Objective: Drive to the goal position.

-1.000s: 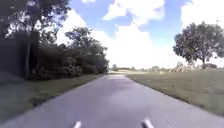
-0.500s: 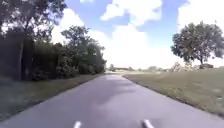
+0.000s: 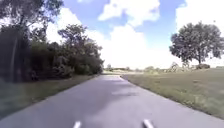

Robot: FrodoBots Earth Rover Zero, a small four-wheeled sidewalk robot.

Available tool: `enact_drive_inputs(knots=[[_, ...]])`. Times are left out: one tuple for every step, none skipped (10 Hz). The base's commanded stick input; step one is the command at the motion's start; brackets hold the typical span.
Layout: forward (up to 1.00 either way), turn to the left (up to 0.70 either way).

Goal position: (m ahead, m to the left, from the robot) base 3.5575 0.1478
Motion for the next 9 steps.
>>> enact_drive_inputs(knots=[[0.7, 0.0], [0.7, 0.0], [0.7, 0.0], [0.7, 0.0], [0.7, 0.0], [0.7, 0.0], [0.7, 0.0], [0.7, 0.0], [0.7, 0.0]])
